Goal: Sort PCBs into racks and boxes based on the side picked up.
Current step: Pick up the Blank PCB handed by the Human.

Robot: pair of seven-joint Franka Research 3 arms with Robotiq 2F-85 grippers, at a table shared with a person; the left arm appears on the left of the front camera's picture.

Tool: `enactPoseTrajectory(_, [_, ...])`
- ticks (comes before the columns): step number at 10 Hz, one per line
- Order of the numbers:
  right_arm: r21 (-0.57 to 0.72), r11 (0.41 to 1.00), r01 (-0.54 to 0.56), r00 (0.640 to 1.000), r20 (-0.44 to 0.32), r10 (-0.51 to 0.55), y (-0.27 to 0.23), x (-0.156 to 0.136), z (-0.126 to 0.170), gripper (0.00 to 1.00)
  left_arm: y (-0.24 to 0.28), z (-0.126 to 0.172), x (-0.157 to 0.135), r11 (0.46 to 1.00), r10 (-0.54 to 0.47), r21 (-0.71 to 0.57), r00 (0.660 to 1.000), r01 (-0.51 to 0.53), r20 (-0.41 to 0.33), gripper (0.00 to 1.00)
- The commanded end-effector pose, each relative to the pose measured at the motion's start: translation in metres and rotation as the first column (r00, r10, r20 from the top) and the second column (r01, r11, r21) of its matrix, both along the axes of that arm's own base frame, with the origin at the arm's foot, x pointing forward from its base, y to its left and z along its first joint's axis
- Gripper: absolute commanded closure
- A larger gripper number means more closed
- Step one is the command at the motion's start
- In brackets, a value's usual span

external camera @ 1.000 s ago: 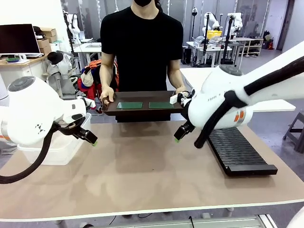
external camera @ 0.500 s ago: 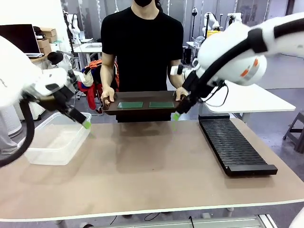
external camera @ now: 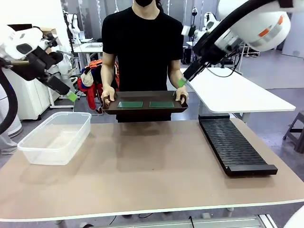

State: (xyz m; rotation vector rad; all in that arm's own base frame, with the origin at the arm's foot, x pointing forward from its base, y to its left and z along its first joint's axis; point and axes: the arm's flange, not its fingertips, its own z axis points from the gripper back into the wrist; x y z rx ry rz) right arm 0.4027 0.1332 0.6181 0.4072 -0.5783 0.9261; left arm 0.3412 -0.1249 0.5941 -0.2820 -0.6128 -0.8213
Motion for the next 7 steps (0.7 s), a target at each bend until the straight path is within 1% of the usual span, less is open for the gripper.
enactPoseTrajectory(1, [0.091, 0.996, 0.026, 0.993, 0.11, -0.036, -0.007, 0.001, 0.003, 0.0, 0.014, -0.003, 0.001, 1.0, -0.004, 0.001, 0.999, 0.004, 0.044, 0.0])
enactPoseTrajectory(2, [0.0, 1.0, 0.0, 1.0, 0.0, 0.0, 0.0, 0.0, 0.0, 0.0, 0.0, 0.0, 0.0, 1.0, 0.0, 0.0, 1.0, 0.0, 0.0, 0.0])
enactPoseTrajectory(5, [0.0, 1.0, 0.0, 1.0, 0.0, 0.0, 0.0, 0.0, 0.0, 0.0, 0.0, 0.0, 0.0, 1.0, 0.0, 0.0, 1.0, 0.0, 0.0, 0.0])
enactPoseTrajectory(6, [0.016, 1.0, 0.01, 1.0, 0.017, -0.01, 0.0, -0.001, 0.003, 0.0, 0.0, 0.0, 0.0, 1.0, 0.0, 0.0, 1.0, 0.0, 0.0, 0.0])
enactPoseTrajectory(7, [0.032, 0.999, 0.009, 0.999, 0.031, -0.01, -0.011, 0.007, 0.008, 0.0, -0.001, 0.001, -0.001, 1.0, 0.002, 0.011, 1.0, -0.002, 0.011, 0.0])
